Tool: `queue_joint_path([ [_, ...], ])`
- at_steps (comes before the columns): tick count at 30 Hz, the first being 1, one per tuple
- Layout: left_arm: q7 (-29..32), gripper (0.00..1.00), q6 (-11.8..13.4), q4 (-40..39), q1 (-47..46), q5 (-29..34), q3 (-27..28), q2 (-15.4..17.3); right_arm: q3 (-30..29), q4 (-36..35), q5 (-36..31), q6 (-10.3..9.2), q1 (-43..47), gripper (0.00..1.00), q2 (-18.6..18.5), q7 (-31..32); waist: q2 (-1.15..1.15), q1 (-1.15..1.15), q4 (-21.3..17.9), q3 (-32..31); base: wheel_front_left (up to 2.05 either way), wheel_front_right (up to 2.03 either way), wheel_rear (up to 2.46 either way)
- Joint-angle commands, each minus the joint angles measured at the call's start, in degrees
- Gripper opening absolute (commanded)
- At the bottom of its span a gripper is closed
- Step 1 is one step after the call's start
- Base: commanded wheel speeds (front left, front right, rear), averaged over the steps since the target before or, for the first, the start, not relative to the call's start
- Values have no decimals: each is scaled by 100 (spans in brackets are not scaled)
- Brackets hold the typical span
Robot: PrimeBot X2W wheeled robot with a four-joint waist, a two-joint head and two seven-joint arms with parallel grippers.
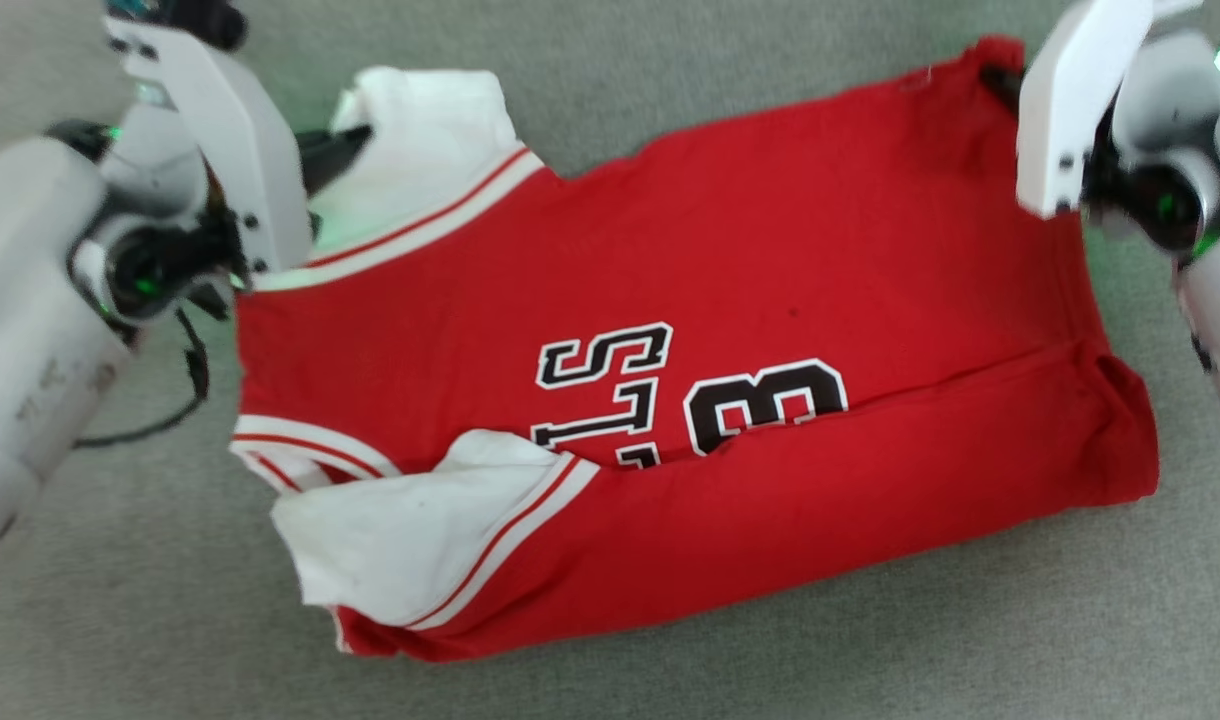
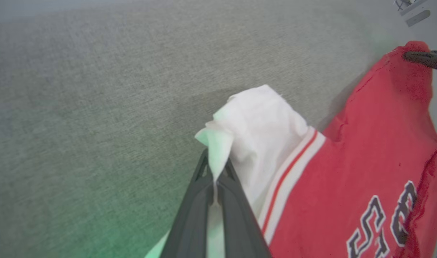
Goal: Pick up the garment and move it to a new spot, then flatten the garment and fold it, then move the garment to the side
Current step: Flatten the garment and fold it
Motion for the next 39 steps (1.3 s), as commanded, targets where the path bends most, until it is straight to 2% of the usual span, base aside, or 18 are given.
queue_joint_path([
  [1, -220, 0, 12, -235, 141, -40, -35, 71, 207, -196, 192, -7, 285, 0, -174, -144, 0, 0, 232, -488, 0, 0, 0],
  [5, -673, 0, 11, -901, 432, -84, -156, 285, 603, -768, 616, -7, 800, 0, -629, -286, 0, 0, 396, -952, 0, 0, 0],
  [11, -1195, 0, 11, -2048, 924, -91, -412, 822, 939, -1731, 1240, -7, 1617, 0, -1415, -362, 0, 0, 587, -1426, 0, 0, 0],
  [14, -1414, 0, 11, -2507, 1193, -42, -513, 1083, 983, -2126, 1462, -7, 2042, 0, -1806, -375, 0, 0, 667, -1556, 0, 0, 0],
  [20, -2015, 0, 11, -3224, 1848, -62, -625, 1479, 730, -2616, 1778, -7, 2874, 0, -2310, -467, 0, 0, 754, -1677, 0, 0, 0],
  [25, -2555, 0, 11, -3572, 2478, -109, -690, 1688, 406, -2845, 1856, -7, 3515, 0, -2517, -643, 0, 0, 790, -1708, 0, 0, 0],
  [30, -2873, 0, 10, -3635, 2933, -190, -725, 1689, 125, -2928, 1818, -7, 3977, 0, -2543, -735, 0, 0, 805, -1676, 0, 0, 0],
  [33, -3006, 0, 10, -3526, 3191, -208, -750, 1599, -27, -2897, 1640, -7, 4159, 0, -2510, -770, 0, 0, 803, -1617, 0, 0, 0],
  [39, -3017, 0, 10, -2940, 3464, 48, -791, 1252, -187, -2614, 1255, -7, 4303, 0, -2177, -946, 0, 0, 814, -1503, 0, 0, 0],
])
